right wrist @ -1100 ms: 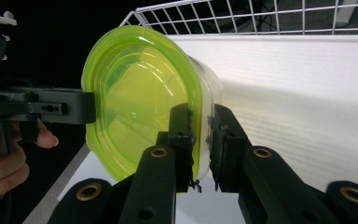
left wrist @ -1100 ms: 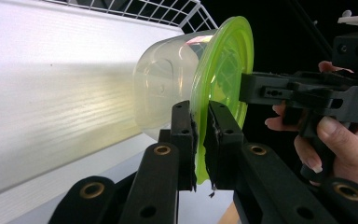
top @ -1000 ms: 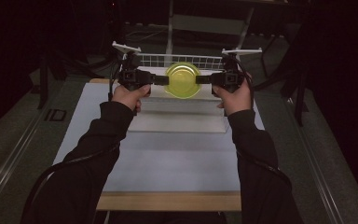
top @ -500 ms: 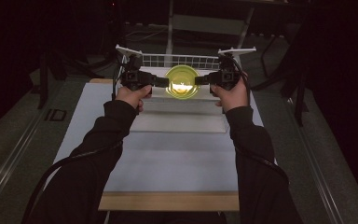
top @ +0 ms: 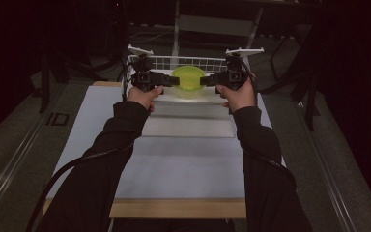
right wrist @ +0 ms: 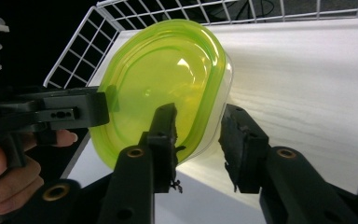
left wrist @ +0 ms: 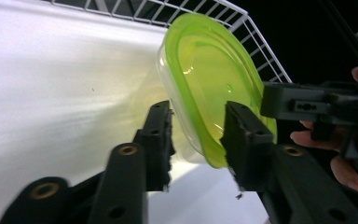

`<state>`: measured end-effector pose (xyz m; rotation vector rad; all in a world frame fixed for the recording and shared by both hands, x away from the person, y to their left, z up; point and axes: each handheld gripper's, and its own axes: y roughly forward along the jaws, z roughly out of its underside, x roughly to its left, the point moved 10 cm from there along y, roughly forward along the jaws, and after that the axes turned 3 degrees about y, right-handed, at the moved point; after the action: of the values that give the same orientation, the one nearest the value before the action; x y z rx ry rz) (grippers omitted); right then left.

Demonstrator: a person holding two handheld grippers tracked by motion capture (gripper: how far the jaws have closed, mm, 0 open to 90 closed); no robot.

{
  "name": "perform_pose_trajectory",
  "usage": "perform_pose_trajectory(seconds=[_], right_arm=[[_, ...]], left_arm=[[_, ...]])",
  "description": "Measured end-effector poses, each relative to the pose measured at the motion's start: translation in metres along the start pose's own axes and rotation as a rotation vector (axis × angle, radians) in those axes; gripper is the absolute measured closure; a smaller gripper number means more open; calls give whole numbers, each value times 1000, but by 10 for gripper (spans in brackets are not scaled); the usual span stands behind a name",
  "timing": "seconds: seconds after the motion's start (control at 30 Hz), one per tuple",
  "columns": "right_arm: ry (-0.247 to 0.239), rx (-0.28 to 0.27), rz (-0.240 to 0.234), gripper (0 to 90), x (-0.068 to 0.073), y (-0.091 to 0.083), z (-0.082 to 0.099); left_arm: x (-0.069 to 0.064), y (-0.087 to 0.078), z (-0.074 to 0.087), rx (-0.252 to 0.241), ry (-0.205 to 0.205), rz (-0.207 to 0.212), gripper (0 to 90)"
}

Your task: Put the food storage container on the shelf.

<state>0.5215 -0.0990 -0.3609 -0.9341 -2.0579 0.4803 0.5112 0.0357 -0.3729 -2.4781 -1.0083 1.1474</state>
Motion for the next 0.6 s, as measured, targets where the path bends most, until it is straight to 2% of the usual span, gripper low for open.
perform_pose_trajectory(seconds=[0.03, 0.13, 0.17, 0.23, 0.3, 0.4, 0.43, 0.5, 0.53, 0.6], right_arm=[[-5, -1, 1, 631, -1, 0, 0], [-19, -15, -18, 561, 0, 1, -1], [-26, -20, -19, 541, 1, 0, -1], [-53, -40, -22, 503, 3, -3, -3], [-77, -52, -18, 482, 6, -7, -4], [-112, -72, -22, 484, 13, -17, -3], [-128, -83, -31, 490, 16, -21, -1], [-143, -89, -38, 529, 21, -25, 6], [-158, -100, -45, 576, 23, -25, 11], [-182, -81, -32, 714, 25, -23, 24]], left_arm=[[0, 1, -1, -6, 9, 2, 600], [3, 1, -4, -16, 40, -43, 515], [4, -1, -6, -26, 50, -59, 513], [3, -6, -11, -62, 47, -54, 459], [2, -11, -13, -79, 51, -53, 450], [-1, -21, -14, -97, 72, -47, 379], [-1, -25, -13, -98, 83, -43, 369], [-6, -36, -12, -137, 106, 15, 272], [-7, -41, -10, -149, 129, 8, 252], [-7, -49, -4, -168, 214, -52, 214]])
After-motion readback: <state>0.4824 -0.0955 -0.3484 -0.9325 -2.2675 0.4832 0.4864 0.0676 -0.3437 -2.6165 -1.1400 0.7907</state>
